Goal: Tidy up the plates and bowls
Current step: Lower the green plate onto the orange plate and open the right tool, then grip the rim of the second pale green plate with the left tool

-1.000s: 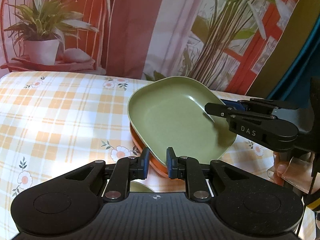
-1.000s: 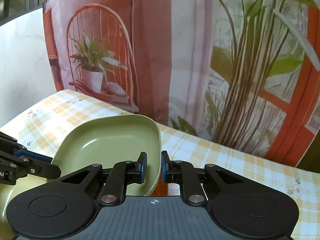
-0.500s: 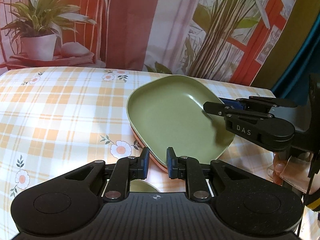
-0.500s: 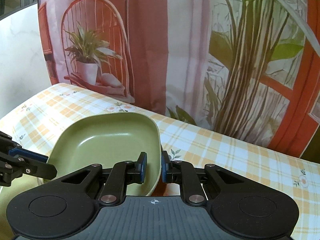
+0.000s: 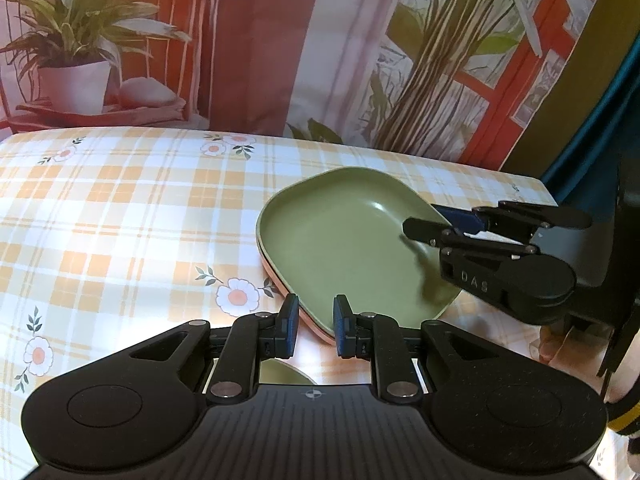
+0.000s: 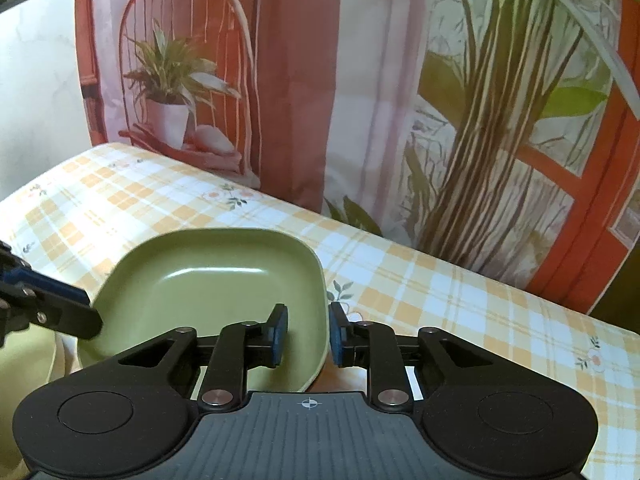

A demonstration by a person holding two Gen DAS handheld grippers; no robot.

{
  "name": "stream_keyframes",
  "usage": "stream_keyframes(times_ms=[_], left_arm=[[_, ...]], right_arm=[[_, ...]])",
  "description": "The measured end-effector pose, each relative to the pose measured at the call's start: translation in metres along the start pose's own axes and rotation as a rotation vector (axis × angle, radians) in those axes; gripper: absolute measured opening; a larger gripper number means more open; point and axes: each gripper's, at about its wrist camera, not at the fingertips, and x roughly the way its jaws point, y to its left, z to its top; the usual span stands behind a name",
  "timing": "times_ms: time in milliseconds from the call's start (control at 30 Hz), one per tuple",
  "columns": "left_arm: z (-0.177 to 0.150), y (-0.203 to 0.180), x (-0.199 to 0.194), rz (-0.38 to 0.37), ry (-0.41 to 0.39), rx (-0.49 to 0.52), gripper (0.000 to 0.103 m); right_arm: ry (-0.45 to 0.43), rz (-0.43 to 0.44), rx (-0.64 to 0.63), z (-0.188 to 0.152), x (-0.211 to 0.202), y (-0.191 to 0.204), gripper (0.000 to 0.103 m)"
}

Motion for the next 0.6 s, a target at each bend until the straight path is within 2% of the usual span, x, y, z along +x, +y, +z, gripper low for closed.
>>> stream_keyframes(times_ms=[300,367,433,600], left_arm=[[0.003,0.009,-0.020,0.012,-0.038,-0.042,0.020],[0.003,0.011,-0.029,0.013,-0.054,-0.044,0.022],[0.003,0.013,-0.036,0.017,-0.068,-0.049,0.030],[-0.002,0.018,-0.050,0.019,-0.089,-0.053,0.030]], right_arm=[[-0.011,-0.013,0.019,-0.003,-0.020,0.001,0.022],[-0.025,-0.018,0.019,-0.004,-0.028,0.001,0.022],[-0.040,-0.019,0.022,-0.005,-0.036,0.002,0.022],[-0.036,-0.025,-0.004,-0.012,-0.045,0.009,0.021]])
